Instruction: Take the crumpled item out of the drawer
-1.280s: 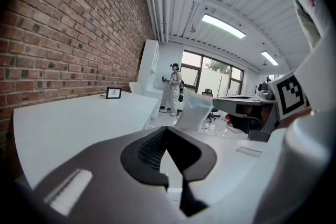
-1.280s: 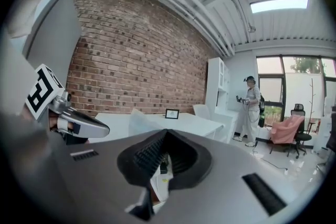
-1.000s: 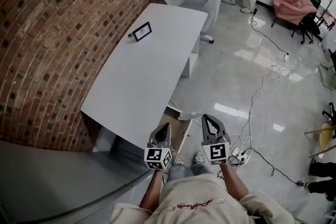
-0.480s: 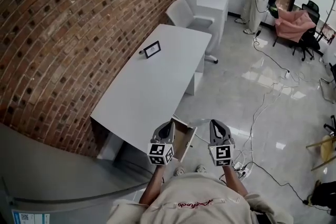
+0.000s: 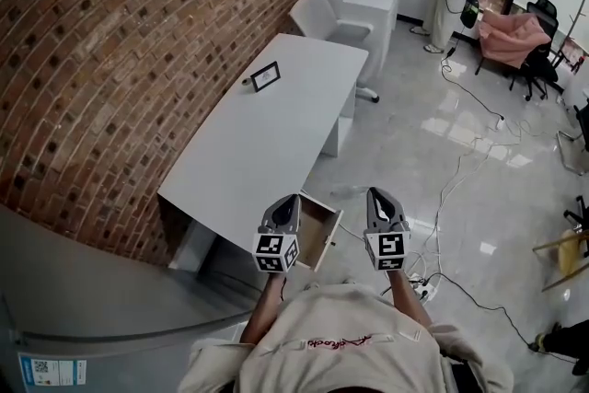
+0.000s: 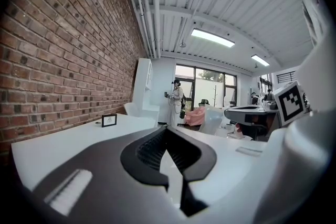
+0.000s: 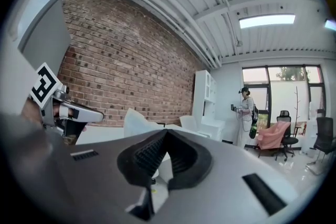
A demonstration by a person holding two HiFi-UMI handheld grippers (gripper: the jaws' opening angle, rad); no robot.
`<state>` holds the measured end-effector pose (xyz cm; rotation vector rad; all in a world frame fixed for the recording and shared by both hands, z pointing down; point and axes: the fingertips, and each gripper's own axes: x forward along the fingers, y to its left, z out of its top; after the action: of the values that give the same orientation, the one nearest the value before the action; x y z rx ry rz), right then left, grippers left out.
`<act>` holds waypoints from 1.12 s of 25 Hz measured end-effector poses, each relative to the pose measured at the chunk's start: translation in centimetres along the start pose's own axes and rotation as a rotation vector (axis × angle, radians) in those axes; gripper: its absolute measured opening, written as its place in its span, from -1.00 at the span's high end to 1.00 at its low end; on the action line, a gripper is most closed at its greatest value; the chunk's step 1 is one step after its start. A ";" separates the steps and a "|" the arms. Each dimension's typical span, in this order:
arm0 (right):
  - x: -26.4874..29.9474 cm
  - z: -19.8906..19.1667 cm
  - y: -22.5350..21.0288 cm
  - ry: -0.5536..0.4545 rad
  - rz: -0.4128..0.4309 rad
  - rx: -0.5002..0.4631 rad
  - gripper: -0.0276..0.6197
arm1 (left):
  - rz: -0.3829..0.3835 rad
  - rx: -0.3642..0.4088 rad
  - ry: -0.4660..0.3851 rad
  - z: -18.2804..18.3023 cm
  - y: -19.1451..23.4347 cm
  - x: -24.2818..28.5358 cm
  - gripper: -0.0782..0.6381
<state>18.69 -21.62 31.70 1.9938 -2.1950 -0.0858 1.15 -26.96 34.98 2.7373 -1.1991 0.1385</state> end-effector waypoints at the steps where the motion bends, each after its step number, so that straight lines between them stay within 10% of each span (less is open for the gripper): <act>1: 0.1 0.1 -0.1 -0.002 0.000 -0.001 0.88 | -0.001 0.000 -0.003 0.1 -0.1 0.0 0.76; 28: 1.0 1.0 -1.2 -0.014 -0.003 0.017 0.88 | 0.017 0.039 -0.025 1.9 1.0 0.4 0.76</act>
<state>19.58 -22.76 30.66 2.0111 -2.2083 -0.0820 0.74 -28.20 33.30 2.7706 -1.2387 0.1316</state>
